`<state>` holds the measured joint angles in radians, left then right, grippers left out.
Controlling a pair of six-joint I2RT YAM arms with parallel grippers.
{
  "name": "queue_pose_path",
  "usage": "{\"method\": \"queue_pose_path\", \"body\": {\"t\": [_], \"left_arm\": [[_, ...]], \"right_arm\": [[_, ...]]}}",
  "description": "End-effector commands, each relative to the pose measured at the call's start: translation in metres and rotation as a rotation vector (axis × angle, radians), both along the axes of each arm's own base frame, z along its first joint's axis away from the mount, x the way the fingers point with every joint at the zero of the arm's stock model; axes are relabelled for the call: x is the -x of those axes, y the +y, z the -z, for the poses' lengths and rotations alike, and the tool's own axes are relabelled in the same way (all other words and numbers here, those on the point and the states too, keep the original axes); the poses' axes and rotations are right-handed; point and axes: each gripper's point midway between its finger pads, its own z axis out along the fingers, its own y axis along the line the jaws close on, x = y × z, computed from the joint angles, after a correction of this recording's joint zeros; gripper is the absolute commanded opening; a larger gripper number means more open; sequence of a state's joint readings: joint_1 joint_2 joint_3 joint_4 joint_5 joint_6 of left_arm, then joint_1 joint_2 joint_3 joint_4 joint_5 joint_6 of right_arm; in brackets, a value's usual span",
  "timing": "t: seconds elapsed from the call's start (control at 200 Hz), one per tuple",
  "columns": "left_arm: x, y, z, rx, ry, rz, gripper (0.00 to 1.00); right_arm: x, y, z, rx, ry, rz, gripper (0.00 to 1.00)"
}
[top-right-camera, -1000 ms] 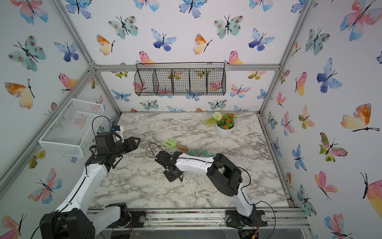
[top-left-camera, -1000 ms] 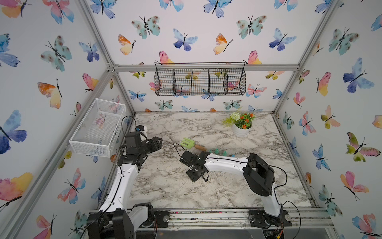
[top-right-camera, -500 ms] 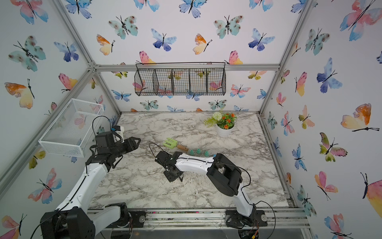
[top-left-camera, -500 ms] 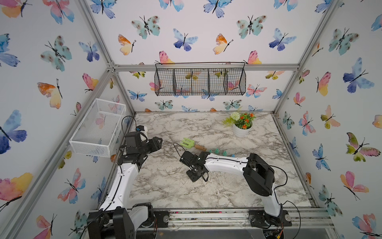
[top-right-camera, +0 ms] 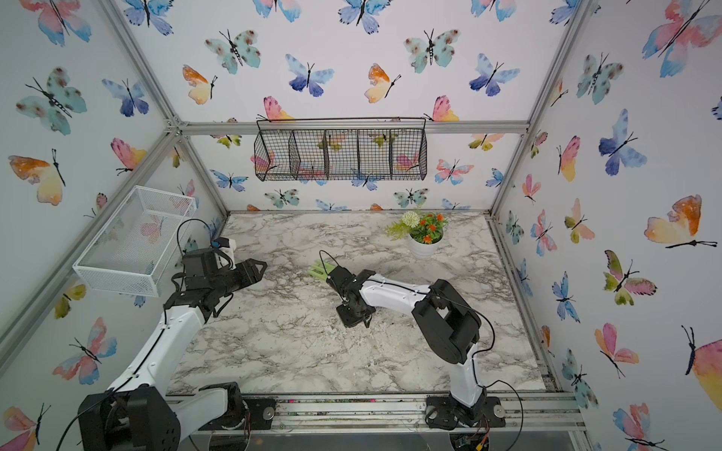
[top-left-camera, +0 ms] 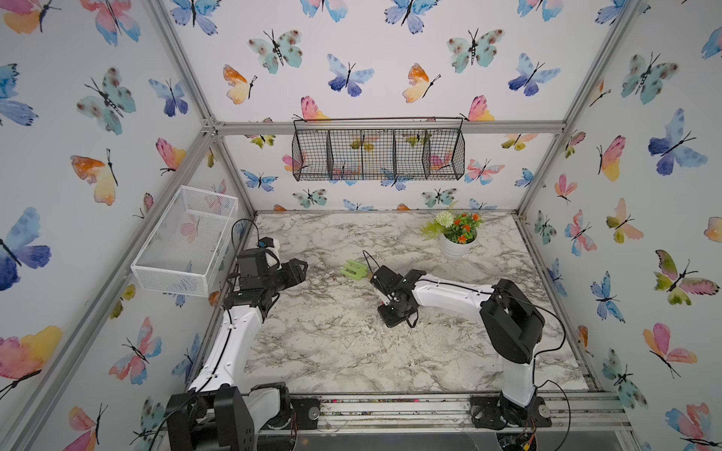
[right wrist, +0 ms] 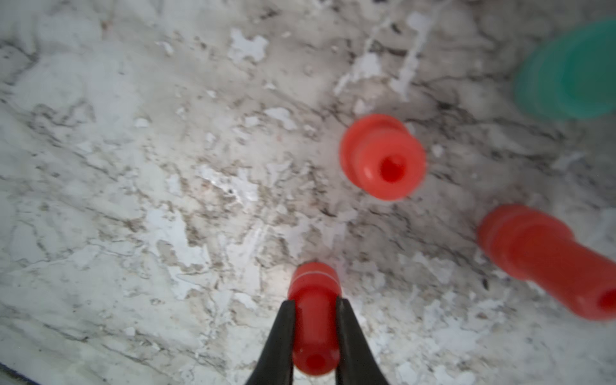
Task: Close the stamp cap
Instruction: Close the cover of the stamp, then place the stamp at the center of the board.
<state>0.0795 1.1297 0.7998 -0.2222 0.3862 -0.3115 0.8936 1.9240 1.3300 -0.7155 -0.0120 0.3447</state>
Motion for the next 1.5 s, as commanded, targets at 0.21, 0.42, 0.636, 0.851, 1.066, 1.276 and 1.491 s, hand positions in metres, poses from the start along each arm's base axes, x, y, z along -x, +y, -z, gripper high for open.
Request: {"method": "queue_pose_path", "body": {"t": [0.21,0.42,0.636,0.851,1.066,1.276,1.491], "left_arm": [[0.0,0.0,0.005,0.005,0.007,0.009,0.64],[-0.001,0.0,0.006,0.007,0.011,0.009,0.64],[0.0,0.001,0.006,0.004,0.01,0.008,0.64],[-0.001,0.001,0.006,0.003,0.012,0.006,0.64],[-0.001,0.001,0.006,0.003,0.012,0.006,0.64],[-0.001,0.001,0.007,0.001,0.013,0.004,0.64],[-0.002,0.003,0.007,-0.013,0.005,-0.008,0.74]], "right_arm": [[-0.027,-0.083,-0.002,0.09,-0.01,0.118,0.02],[-0.062,-0.084,-0.003,0.066,-0.048,0.147,0.03],[-0.08,-0.082,0.0,0.057,-0.052,0.156,0.05],[-0.078,-0.08,-0.006,0.039,-0.047,0.161,0.22],[-0.082,-0.076,-0.02,0.015,-0.063,0.168,0.37],[-0.088,-0.075,-0.048,-0.01,-0.109,0.17,0.37],[-0.101,-0.089,-0.082,-0.002,-0.21,0.187,0.42]]}}
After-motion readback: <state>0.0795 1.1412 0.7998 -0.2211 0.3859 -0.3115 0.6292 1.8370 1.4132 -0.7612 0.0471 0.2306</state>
